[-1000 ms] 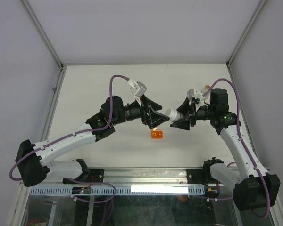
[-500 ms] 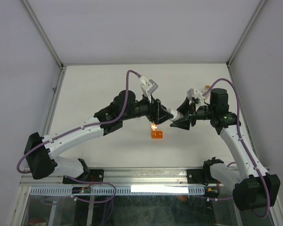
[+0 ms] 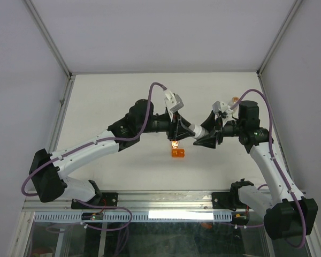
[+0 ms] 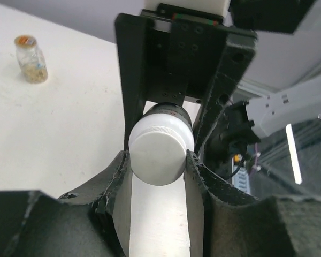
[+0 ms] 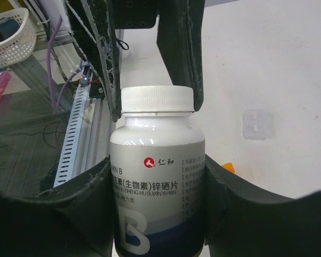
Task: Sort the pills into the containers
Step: Screw the lid of the pill bottle onto the pill bottle.
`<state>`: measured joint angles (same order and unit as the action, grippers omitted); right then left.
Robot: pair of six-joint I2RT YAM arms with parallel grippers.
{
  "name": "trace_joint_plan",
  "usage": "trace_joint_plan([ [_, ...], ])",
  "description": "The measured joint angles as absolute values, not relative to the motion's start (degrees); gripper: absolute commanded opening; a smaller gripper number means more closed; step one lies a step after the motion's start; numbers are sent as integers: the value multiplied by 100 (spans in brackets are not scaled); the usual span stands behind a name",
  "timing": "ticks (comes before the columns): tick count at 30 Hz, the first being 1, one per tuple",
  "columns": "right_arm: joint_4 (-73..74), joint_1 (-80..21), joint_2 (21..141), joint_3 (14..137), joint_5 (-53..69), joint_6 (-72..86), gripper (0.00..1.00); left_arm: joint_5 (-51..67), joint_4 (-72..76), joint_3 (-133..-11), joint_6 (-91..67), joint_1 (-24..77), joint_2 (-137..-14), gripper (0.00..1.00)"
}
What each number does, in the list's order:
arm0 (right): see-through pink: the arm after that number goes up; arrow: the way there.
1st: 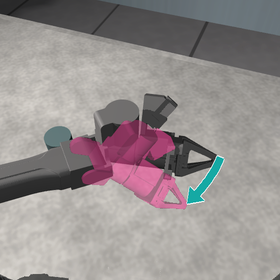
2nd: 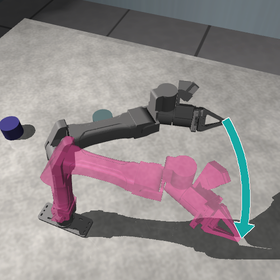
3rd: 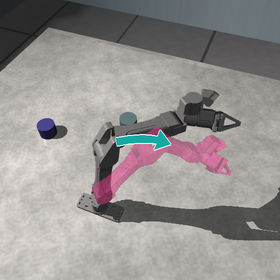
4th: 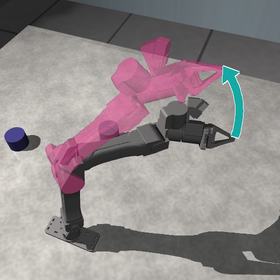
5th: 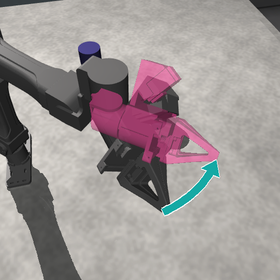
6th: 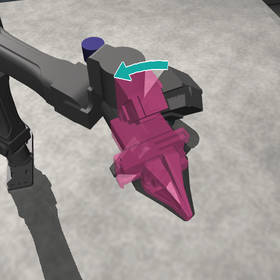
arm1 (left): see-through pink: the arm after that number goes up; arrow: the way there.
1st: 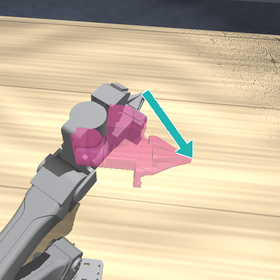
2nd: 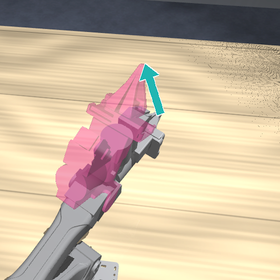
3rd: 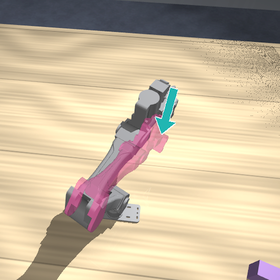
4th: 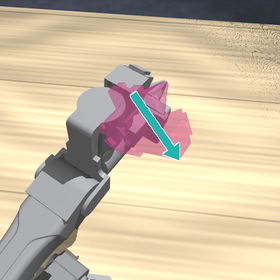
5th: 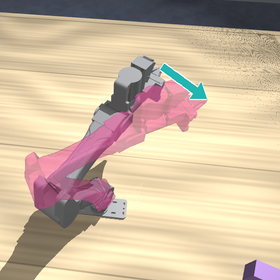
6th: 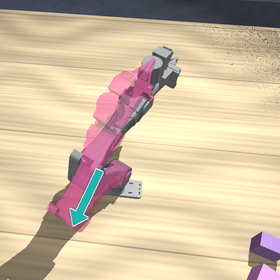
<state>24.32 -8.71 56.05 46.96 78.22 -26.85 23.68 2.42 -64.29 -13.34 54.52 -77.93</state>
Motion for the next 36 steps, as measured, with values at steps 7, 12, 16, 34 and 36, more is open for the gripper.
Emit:
trace_joint_plan([
  [7,2648,-910,5592,4696,8086,-2727,0,3968,607,-6200,1745,5271,-7778,61],
  [12,2506,-880,5599,4700,7926,-2698,0,4471,1420,-5815,1872,5089,-7756,99],
  [16,2458,-871,5599,4700,7839,-2689,0,4379,2377,-5172,967,4847,-7583,99],
  [34,2368,-871,5601,4700,7754,-2685,0,1887,1640,-5419,-2228,5354,-7013,70],
  [36,2364,-871,5601,4700,7738,-2685,0,1752,1446,-5640,-2257,5441,-7107,67],
])
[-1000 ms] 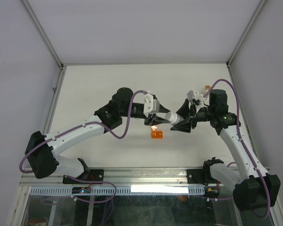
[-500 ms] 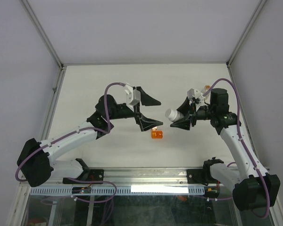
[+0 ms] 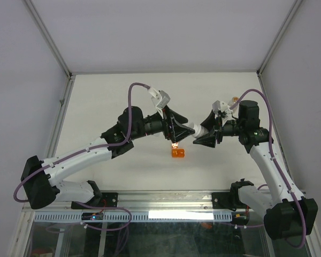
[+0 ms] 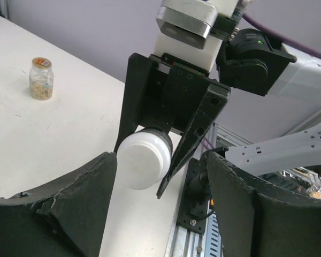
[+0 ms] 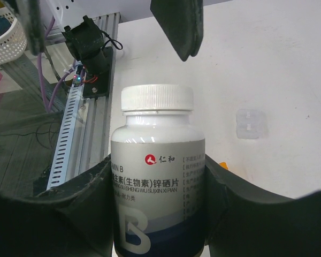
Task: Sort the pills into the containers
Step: Screw the lid of the pill bottle onto the pill bottle.
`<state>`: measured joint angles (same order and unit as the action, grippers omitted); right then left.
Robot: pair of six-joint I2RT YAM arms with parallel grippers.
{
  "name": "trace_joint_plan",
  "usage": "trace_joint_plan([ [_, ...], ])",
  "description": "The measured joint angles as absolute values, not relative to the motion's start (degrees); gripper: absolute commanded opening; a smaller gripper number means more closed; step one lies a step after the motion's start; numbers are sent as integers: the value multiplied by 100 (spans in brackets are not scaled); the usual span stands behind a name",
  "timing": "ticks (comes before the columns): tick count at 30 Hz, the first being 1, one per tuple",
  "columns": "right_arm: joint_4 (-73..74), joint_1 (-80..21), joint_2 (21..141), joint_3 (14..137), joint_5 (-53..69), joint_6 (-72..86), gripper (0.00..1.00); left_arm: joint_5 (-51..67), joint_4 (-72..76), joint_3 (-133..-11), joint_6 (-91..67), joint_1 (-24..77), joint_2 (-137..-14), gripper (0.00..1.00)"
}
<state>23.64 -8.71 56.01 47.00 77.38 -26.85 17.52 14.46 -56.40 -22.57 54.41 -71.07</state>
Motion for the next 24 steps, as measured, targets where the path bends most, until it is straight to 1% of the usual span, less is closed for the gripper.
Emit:
trace_joint_plan([
  [3,2359,-871,5601,4700,7736,-2685,0,1643,1280,-5813,-2276,5443,-7223,64],
  [8,2359,-871,5601,4700,7736,-2683,0,1645,1057,-5957,-2298,5443,-7439,63],
  [11,2357,-871,5601,4700,7736,-2683,0,1656,943,-6018,-2298,5443,-7581,58],
  [13,2357,-871,5601,4700,7736,-2683,0,1673,875,-6045,-2300,5441,-7649,50],
  [19,2349,-854,5607,4700,7703,-2665,0,1855,797,-6165,-2294,5443,-7780,17],
  [22,2342,-847,5607,4700,7717,-2657,0,1946,797,-6173,-2209,5437,-7793,8],
  [24,2349,-847,5607,4700,7741,-2657,0,2056,812,-6173,-2058,5426,-7795,7],
])
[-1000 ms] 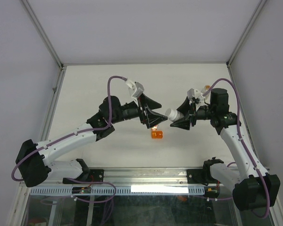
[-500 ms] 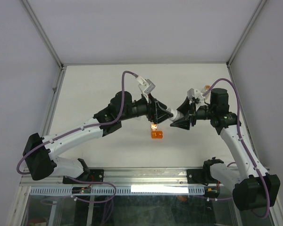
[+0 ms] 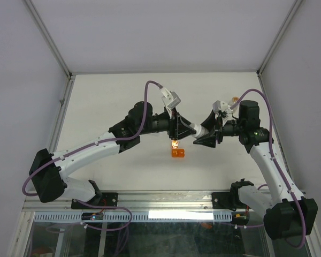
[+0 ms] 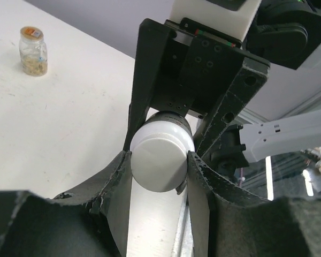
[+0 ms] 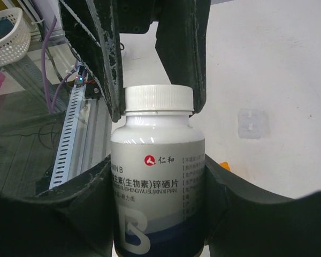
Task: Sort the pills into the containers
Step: Screw the lid of the pill bottle onto the pill bottle.
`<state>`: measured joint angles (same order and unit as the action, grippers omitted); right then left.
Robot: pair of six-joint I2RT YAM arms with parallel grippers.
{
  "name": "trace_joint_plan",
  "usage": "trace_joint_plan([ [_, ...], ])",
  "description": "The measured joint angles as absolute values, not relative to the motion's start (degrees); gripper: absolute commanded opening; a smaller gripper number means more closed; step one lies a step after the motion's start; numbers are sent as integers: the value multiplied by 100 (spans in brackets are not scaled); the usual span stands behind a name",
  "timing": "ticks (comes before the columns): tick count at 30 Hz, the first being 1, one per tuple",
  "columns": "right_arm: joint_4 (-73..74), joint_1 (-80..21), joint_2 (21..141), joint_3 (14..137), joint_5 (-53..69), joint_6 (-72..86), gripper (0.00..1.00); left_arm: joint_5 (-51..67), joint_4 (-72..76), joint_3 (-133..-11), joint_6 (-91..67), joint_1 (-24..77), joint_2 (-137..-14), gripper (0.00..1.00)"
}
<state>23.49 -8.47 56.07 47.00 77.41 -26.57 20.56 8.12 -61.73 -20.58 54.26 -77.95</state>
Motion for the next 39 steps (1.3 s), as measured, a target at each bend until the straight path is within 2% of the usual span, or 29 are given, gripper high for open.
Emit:
trace_joint_plan([
  [7,2464,-858,5592,4700,8009,-2637,0,3336,1164,-6099,-495,5275,-7815,15],
  [11,2556,-880,5577,4700,8112,-2644,0,4060,1251,-6106,596,5166,-7874,28],
  [15,2558,-893,5579,4700,8079,-2646,0,4650,1404,-6149,1114,4980,-8023,81],
  [17,2495,-882,5586,4700,7977,-2641,0,4821,1568,-6077,1103,4952,-8051,98],
  [22,2408,-860,5605,4700,7832,-2641,0,4648,2814,-5312,454,4888,-7953,99],
  [27,2373,-860,5605,4700,7804,-2644,0,4215,3286,-5078,-434,4729,-7730,99],
  [33,2359,-860,5605,4700,7773,-2644,0,3264,3371,-4893,-1881,4694,-7148,84],
  [39,2355,-860,5605,4700,7738,-2641,0,2270,2320,-5076,-2342,5092,-7050,76],
])
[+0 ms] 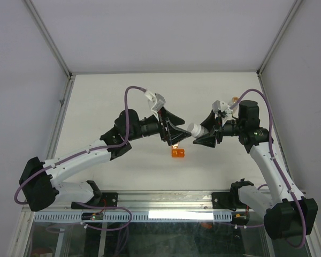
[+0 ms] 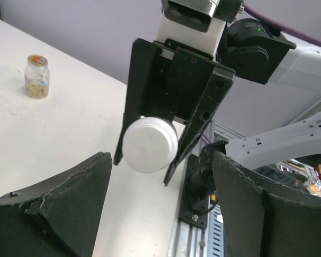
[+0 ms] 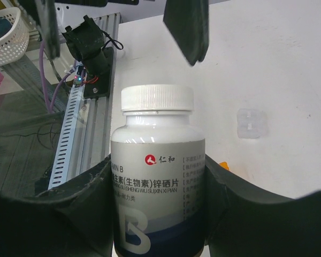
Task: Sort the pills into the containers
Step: Screw the lid of the pill bottle onto the pill bottle.
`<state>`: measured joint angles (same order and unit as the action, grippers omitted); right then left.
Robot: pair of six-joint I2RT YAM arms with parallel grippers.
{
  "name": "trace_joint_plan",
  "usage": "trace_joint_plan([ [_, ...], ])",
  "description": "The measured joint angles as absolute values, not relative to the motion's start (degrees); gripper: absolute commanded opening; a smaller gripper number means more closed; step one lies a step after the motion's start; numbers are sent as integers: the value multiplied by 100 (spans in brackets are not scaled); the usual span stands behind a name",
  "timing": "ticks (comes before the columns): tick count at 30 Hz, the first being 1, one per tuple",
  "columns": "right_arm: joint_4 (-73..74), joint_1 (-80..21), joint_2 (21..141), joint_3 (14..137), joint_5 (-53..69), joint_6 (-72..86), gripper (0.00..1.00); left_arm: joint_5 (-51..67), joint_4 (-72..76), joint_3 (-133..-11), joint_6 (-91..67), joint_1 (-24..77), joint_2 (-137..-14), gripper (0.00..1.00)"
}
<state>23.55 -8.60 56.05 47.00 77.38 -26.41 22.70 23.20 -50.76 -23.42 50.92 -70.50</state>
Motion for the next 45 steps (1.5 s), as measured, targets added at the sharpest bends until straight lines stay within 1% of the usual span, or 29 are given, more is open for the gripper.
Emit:
trace_joint_plan([
  [4,2342,-858,5605,4700,7736,-2641,0,1940,1675,-5408,-2349,5367,-7118,69],
  [7,2335,-858,5605,4700,7736,-2641,0,1916,1470,-5621,-2349,5406,-7231,59],
  [9,2333,-858,5605,4700,7734,-2641,0,1916,1435,-5693,-2351,5406,-7308,57],
  [13,2357,-851,5607,4700,7714,-2639,0,1918,1317,-5846,-2351,5402,-7518,56],
  [17,2373,-810,5610,4700,7710,-2639,0,1914,1240,-5983,-2342,5393,-7649,48],
  [18,2381,-810,5610,4700,7710,-2637,0,1911,1221,-5999,-2340,5391,-7662,48],
  [20,2392,-805,5610,4700,7710,-2637,0,1909,1168,-6031,-2331,5389,-7675,49],
  [25,2388,-794,5610,4700,7651,-2637,0,1914,1114,-6084,-2316,5395,-7682,57],
  [28,2383,-797,5610,4700,7634,-2637,0,1837,1020,-6099,-2298,5395,-7682,60],
  [35,2357,-808,5610,4700,7638,-2637,0,1525,637,-6128,-2209,5406,-7714,60],
  [40,2357,-808,5623,4700,7629,-2637,0,1546,545,-6213,-2191,5408,-7789,59],
  [41,2353,-808,5623,4700,7631,-2637,0,1568,541,-6228,-2189,5408,-7806,58],
  [42,2349,-808,5623,4700,7634,-2637,0,1610,543,-6246,-2185,5408,-7828,55],
  [45,2340,-808,5623,4700,7607,-2639,0,1811,558,-6263,-2185,5406,-7894,35],
])
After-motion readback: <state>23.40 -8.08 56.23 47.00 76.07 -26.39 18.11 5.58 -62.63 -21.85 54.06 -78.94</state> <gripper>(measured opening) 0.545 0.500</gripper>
